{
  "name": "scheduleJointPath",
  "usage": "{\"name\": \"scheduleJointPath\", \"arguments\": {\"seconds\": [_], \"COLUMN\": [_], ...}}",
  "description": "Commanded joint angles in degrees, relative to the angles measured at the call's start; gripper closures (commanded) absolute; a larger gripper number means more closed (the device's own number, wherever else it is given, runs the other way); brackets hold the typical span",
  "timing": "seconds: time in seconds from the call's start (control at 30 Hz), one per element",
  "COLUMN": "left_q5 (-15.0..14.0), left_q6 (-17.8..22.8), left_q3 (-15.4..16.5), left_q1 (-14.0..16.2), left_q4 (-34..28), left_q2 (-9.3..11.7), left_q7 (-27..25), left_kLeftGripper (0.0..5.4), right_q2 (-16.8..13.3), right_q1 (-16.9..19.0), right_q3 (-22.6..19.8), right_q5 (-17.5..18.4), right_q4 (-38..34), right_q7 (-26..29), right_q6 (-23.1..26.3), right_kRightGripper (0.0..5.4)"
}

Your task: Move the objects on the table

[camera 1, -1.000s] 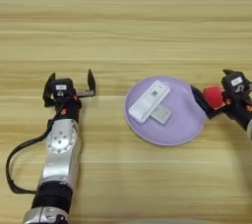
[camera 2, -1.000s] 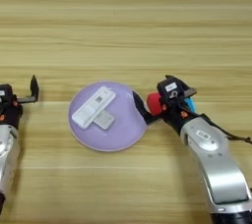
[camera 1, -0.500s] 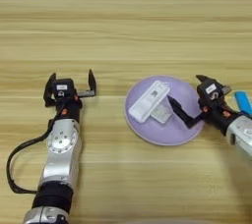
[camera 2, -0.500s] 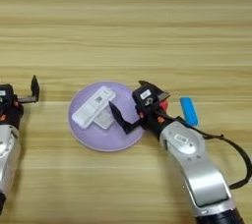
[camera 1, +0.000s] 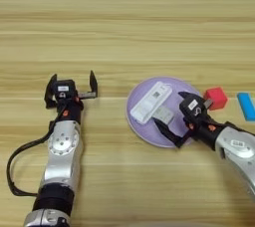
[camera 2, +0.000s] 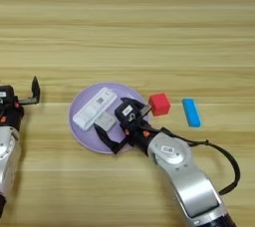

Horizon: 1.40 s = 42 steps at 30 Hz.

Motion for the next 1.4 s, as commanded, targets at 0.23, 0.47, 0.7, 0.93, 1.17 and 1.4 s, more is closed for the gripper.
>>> {"name": "scheduleJointPath", "arguments": {"seconds": [0.23,0.47,0.7,0.93,1.17,1.4], "left_q5": [0.68,0.79,0.85,0.93,0.95,0.96], "left_q6": [-0.33,-0.28,-0.24,-0.20,-0.27,-0.33], "left_q3": [-0.08,-0.12,-0.10,-0.14,-0.12,-0.12], "left_q1": [-0.41,-0.27,-0.27,-0.36,-0.55,-0.66], "left_q4": [0.01,-0.19,-0.25,-0.17,0.17,0.40], "left_q2": [-0.15,-0.28,-0.40,-0.52,-0.58,-0.62], "left_q7": [0.40,0.54,0.57,0.62,0.67,0.68], "left_kLeftGripper": [0.00,0.00,0.00,0.00,0.00,0.00], "right_q2": [0.20,0.72,0.90,0.71,0.55,0.45], "right_q1": [-1.06,-1.77,-1.86,-2.15,-2.49,-2.72], "right_q3": [1.27,1.65,1.72,1.47,1.04,0.77], "right_q5": [-0.72,-0.96,-1.28,-1.11,-1.07,-0.98], "right_q4": [3.57,4.61,5.06,5.09,4.93,4.42], "right_q7": [0.80,1.14,1.18,1.45,1.38,1.40], "right_q6": [3.18,3.49,5.15,5.99,6.39,6.71], "right_kRightGripper": [0.05,0.05,0.05,0.38,1.08,1.79]}}
